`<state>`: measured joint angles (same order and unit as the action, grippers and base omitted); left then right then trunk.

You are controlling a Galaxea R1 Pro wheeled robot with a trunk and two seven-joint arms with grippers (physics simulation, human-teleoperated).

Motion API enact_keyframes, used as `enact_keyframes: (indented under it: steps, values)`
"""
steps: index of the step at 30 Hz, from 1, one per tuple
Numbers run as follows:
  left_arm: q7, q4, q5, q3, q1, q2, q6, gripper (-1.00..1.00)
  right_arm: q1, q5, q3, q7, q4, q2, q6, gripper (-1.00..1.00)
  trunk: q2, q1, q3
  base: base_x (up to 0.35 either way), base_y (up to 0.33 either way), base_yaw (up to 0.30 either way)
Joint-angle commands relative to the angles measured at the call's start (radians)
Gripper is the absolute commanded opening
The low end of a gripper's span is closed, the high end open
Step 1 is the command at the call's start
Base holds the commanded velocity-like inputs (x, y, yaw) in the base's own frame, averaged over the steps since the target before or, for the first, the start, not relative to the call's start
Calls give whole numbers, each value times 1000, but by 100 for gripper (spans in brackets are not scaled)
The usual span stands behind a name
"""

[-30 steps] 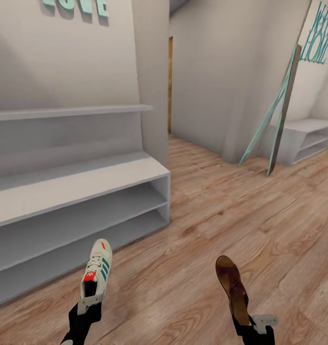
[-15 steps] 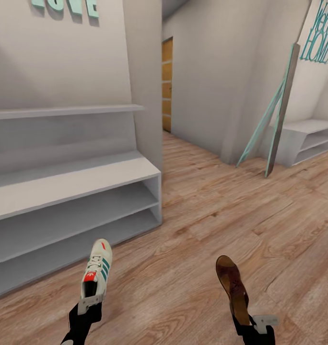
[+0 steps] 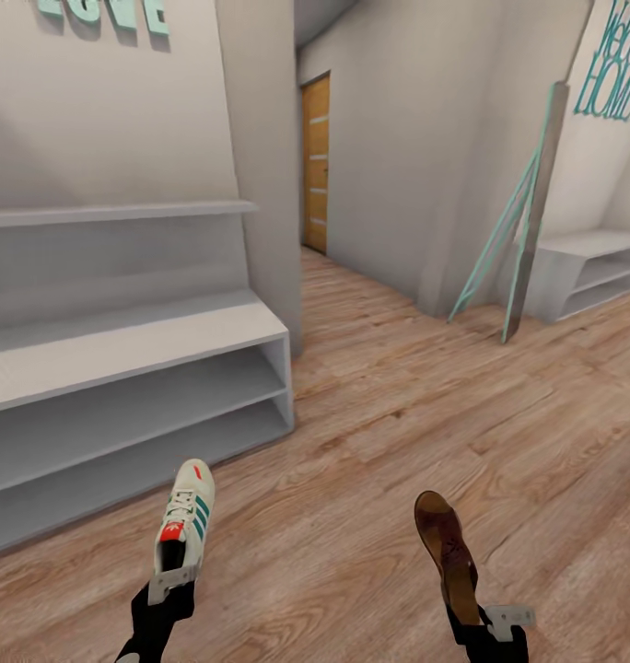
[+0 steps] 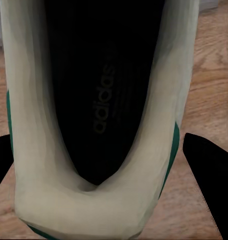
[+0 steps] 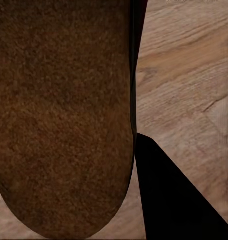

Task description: Pick up the two gym shoes and the two sandals from the corridor floor and place them onto the hallstand (shoe rack) in the corridor, making sure they are on the rack and not on the floor. Arrange them so the two gym shoes are next to each other and the two sandals are next to each other.

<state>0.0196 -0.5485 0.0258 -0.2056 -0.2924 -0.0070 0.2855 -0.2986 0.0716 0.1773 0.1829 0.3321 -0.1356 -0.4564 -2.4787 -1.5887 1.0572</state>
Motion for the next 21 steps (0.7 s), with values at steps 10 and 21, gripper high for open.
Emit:
enact_keyframes:
  steps: [10, 21]
  values:
    - [2, -1, 3, -3, -1, -1, 3, -100, -1, 4, 8, 7, -1, 1, -2, -100, 0, 0, 1, 1, -273, 259]
    - [2, -1, 3, -4, -1, 1, 3, -100, -1, 4, 8, 8, -2, 2, -2, -100, 0, 0, 1, 146, -248, 278]
